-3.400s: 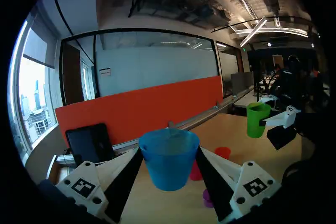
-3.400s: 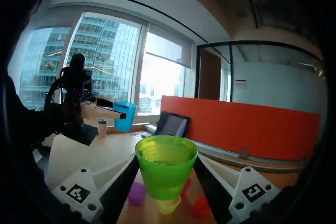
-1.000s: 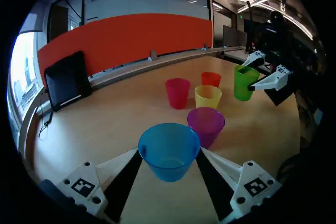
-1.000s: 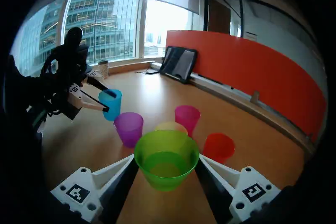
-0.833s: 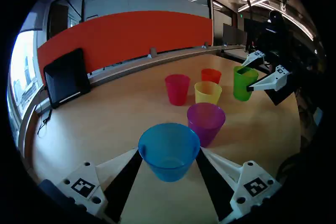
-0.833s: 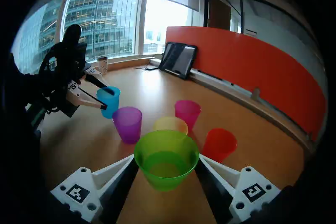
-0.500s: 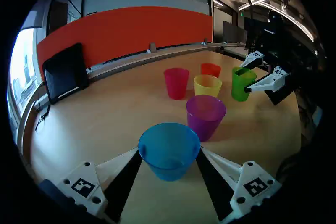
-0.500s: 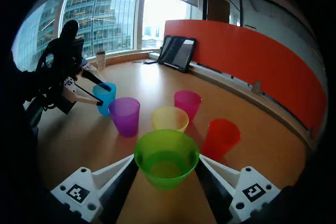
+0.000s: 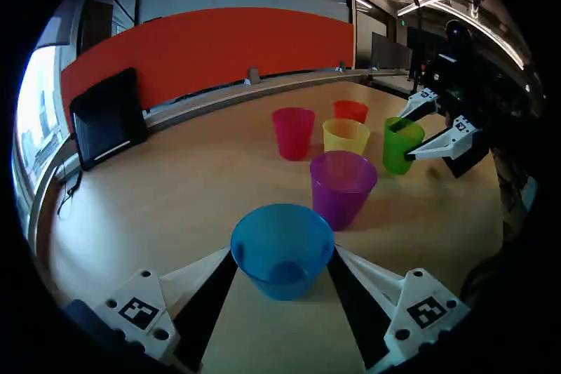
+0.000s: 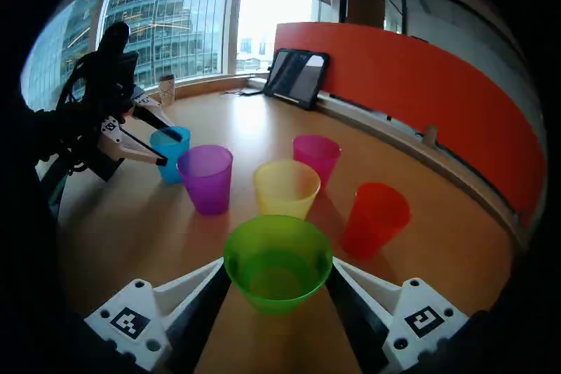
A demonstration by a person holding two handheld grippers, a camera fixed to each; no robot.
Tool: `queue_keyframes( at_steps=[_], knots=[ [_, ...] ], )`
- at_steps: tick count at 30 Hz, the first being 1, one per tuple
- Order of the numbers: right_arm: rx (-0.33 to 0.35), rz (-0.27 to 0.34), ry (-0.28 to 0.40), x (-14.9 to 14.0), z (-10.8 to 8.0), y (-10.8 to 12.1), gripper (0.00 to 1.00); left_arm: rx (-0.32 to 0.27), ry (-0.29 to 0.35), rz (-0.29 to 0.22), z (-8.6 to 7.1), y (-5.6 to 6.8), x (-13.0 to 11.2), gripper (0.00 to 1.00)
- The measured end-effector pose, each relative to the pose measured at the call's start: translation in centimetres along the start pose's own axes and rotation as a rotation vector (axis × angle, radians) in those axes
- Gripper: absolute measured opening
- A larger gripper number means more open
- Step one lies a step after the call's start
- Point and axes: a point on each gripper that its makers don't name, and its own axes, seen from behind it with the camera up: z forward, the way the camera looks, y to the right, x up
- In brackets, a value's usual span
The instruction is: Pour water
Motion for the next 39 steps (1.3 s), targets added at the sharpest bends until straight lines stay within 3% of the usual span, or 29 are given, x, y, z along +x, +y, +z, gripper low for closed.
queue_keyframes(
  at_steps=[14, 18, 27, 39],
  knots=[
    [-0.004, 0.003, -0.010, -1.0, 0.6, -0.2, 0.90, -0.003, -0.028, -0.002, 0.1, 0.0, -1.2, 0.87],
    [-0.006, 0.006, -0.010, -1.0, 0.6, -0.2, 0.90, -0.008, -0.041, -0.008, 0.0, 0.0, -1.5, 0.96],
    [-0.014, 0.028, -0.008, -1.3, 0.5, -0.2, 0.91, -0.020, -0.056, -0.042, -0.4, 0.2, -2.1, 0.96],
    [-0.042, 0.029, -0.019, -1.9, 0.0, -0.1, 1.00, -0.011, -0.065, -0.051, -1.1, 0.3, -2.8, 0.96]
  ],
)
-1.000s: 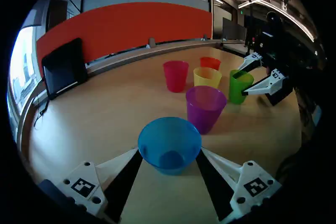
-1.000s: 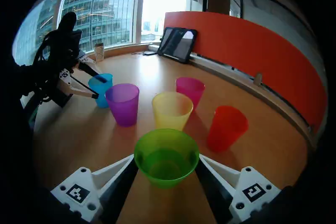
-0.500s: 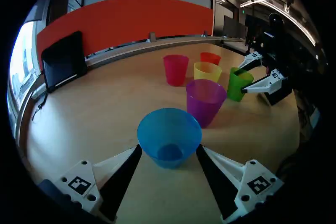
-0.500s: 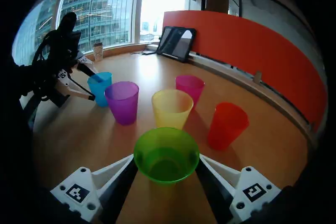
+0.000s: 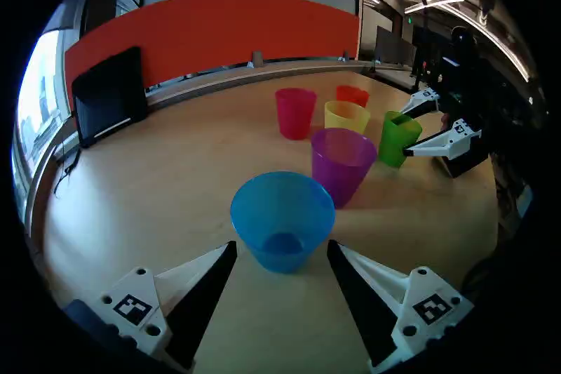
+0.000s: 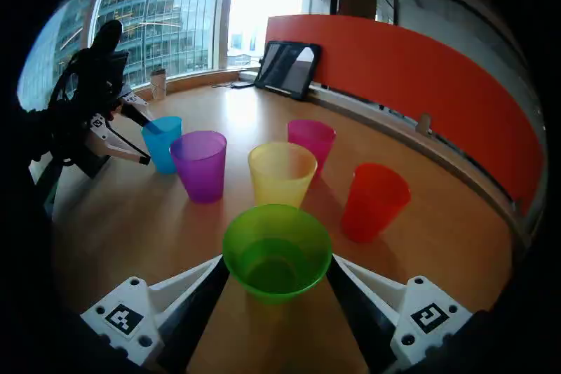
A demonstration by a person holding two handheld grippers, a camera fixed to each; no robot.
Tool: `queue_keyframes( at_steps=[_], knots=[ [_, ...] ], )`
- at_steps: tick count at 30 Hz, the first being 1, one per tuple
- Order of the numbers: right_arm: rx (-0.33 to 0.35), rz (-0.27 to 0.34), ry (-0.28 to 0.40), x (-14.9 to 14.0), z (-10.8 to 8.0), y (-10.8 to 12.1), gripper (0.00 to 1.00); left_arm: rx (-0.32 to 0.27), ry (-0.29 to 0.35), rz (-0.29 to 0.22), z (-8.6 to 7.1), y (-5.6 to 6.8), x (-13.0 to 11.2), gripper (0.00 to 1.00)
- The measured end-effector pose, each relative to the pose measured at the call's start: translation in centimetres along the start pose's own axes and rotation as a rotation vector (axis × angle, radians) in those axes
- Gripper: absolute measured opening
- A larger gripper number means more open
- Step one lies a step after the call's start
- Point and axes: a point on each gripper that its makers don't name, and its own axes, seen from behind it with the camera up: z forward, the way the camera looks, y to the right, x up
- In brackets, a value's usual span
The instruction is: Pour water
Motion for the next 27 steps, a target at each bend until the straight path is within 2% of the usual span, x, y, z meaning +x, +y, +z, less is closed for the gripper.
queue_keyframes(
  at_steps=[11, 18, 27],
  knots=[
    [-0.031, 0.027, 0.027, -0.3, -2.6, 0.0, 1.00, 0.048, 0.022, -0.008, -1.8, -0.6, -0.1, 0.96],
    [-0.058, 0.045, 0.058, -0.3, -4.7, 0.2, 1.00, 0.091, 0.048, -0.013, -3.6, -0.9, -0.1, 0.96],
    [-0.106, 0.065, 0.113, -0.2, -7.1, 0.3, 1.00, 0.175, 0.065, -0.050, -5.3, -2.3, -1.0, 0.96]
  ],
)
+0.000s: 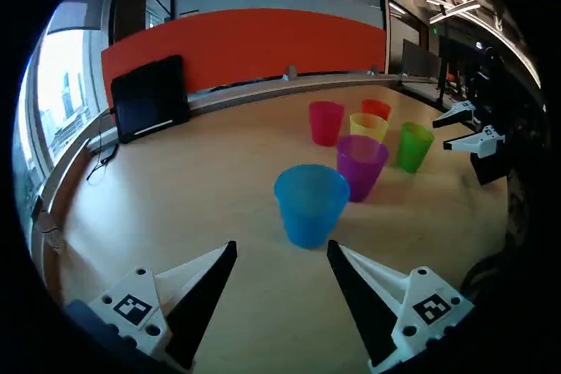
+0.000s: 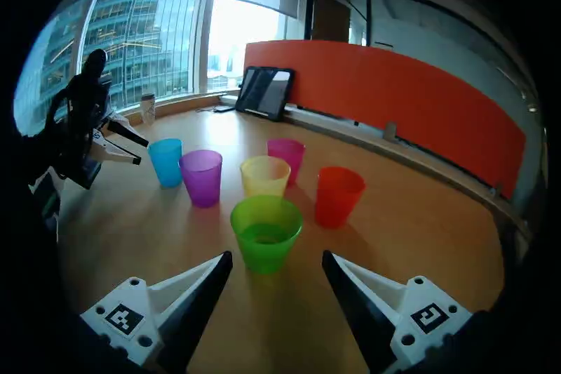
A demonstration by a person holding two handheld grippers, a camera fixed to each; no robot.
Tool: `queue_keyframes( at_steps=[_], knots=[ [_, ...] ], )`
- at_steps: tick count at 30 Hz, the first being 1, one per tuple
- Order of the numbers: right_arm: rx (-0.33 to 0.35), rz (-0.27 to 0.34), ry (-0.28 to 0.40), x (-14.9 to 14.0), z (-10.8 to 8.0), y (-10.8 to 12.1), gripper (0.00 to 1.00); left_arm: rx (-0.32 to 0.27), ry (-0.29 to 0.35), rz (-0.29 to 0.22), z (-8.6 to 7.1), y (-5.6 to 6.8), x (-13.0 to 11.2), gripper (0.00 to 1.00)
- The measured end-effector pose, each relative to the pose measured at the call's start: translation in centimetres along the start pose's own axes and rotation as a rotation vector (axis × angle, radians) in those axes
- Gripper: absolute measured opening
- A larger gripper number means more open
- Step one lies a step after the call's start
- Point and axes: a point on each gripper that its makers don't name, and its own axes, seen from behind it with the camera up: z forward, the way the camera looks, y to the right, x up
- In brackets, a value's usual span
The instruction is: Pour water
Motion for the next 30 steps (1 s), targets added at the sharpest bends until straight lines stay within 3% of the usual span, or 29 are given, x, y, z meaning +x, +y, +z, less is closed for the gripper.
queue_keyframes(
  at_steps=[8, 17, 23, 30],
  knots=[
    [-0.062, 0.046, 0.056, 0.8, -1.8, 1.2, 1.00, 0.112, 0.050, -0.042, -1.6, -2.3, 0.2, 0.96],
    [-0.151, 0.110, 0.139, 2.4, -3.7, 2.9, 1.00, 0.216, 0.156, -0.087, -3.9, -4.5, 2.2, 0.96],
    [-0.210, 0.130, 0.195, 3.9, -4.4, 3.8, 1.00, 0.247, 0.212, -0.118, -4.6, -5.0, 3.5, 0.96],
    [-0.321, 0.170, 0.289, 6.5, -5.3, 6.4, 1.00, 0.284, 0.287, -0.118, -5.3, -5.3, 5.5, 0.96]
  ],
)
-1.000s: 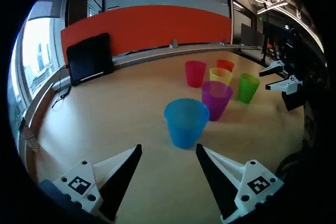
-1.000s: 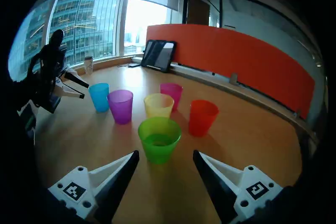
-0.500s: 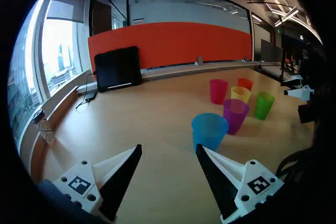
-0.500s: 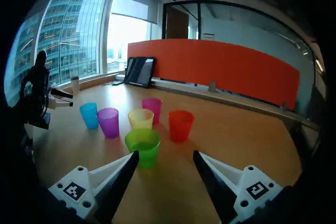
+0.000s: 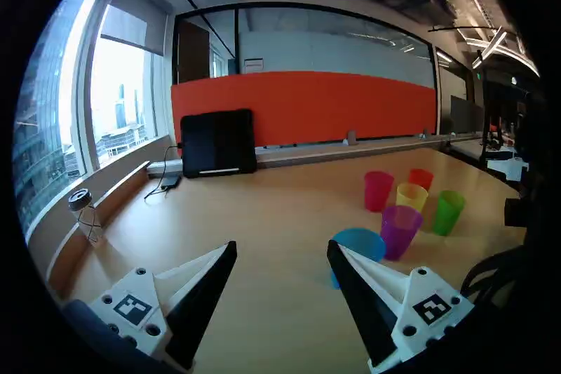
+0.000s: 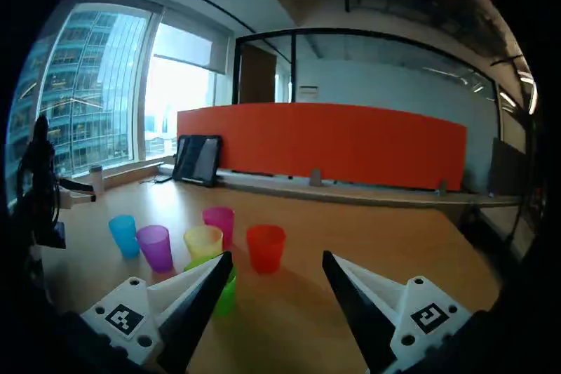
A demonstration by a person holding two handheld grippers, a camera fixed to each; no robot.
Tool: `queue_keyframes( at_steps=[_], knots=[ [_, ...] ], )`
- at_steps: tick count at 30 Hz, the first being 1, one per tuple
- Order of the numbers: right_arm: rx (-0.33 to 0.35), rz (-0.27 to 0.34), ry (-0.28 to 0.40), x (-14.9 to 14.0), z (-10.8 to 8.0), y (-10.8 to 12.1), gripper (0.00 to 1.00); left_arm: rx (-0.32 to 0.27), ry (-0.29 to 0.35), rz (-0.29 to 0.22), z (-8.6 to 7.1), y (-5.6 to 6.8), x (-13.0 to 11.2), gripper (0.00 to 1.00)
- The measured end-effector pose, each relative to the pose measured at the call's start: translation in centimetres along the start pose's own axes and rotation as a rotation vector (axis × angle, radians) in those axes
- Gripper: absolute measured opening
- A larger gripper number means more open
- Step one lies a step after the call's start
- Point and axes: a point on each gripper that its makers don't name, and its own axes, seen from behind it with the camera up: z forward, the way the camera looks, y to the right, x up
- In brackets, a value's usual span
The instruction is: Pour water
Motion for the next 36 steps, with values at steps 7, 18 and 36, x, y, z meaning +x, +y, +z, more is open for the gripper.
queue_keyframes(
  at_steps=[7, 18, 36],
  knots=[
    [-0.084, 0.019, 0.074, 2.3, 0.1, 1.5, 1.00, 0.019, 0.103, -0.018, -0.3, 0.2, 3.0, 0.96],
    [-0.232, 0.007, 0.206, 5.5, -0.7, 3.1, 0.99, 0.045, 0.236, -0.017, -1.0, 0.7, 6.8, 0.96],
    [-0.369, 0.033, 0.296, 6.0, -3.1, 4.6, 1.00, 0.127, 0.329, -0.056, -0.7, 0.2, 7.5, 0.96]
  ],
)
